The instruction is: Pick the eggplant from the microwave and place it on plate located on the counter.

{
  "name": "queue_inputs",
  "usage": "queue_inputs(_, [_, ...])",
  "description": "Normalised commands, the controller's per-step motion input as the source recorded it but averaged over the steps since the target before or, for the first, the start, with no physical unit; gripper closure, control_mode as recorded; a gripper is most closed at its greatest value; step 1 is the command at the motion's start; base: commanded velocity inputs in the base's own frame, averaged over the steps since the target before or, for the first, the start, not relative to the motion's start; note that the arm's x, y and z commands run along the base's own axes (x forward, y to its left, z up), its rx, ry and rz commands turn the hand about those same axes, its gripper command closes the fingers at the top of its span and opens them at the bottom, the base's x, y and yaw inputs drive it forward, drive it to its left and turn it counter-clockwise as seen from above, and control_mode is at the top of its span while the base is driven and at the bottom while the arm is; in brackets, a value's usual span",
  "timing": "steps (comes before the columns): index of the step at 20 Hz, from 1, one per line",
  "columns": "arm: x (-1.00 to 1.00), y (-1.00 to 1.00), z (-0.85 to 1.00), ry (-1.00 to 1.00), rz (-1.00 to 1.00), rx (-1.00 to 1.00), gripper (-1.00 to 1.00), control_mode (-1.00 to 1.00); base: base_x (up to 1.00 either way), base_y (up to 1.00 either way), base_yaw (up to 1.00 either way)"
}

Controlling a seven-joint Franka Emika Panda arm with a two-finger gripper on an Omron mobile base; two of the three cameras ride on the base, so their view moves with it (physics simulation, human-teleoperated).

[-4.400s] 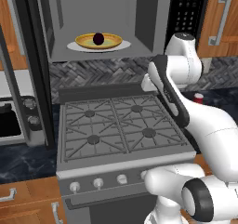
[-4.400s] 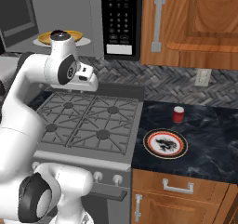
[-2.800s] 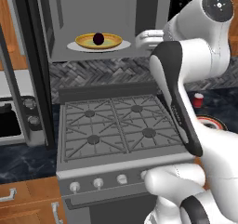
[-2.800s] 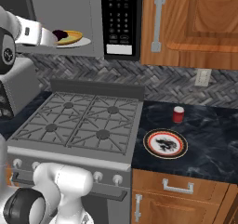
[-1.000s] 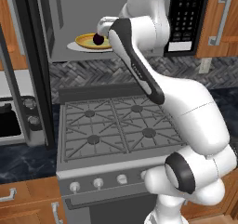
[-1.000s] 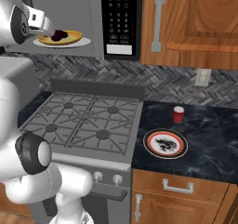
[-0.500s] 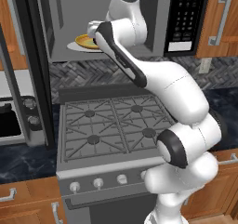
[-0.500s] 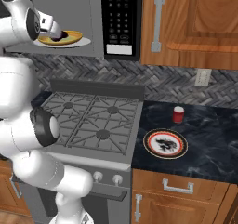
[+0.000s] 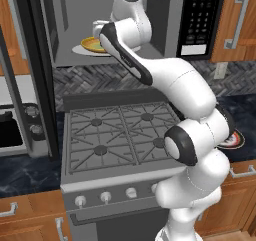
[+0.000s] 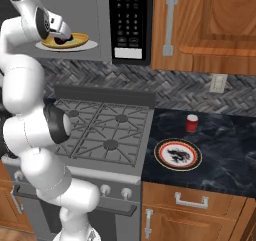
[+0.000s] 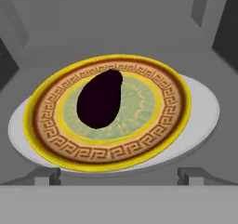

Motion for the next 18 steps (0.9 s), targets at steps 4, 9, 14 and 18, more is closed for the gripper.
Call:
queue_inputs(4, [0.35, 0.00, -0.03, 0.00, 0.00, 0.00, -1.00, -1.00, 0.00, 0.00, 0.00])
queue_inputs(9, [0.31, 0.03, -0.22, 0.00, 0.00, -0.01, -1.00, -1.00, 0.00, 0.00, 0.00])
queue_inputs(14, [0.24, 0.11, -0.13, 0.00, 0.00, -0.02, -1.00, -1.00, 0.00, 0.00, 0.00])
queue_inputs(18, [0.28, 0.12, 0.00, 0.00, 0.00, 0.00, -1.00, -1.00, 0.00, 0.00, 0.00])
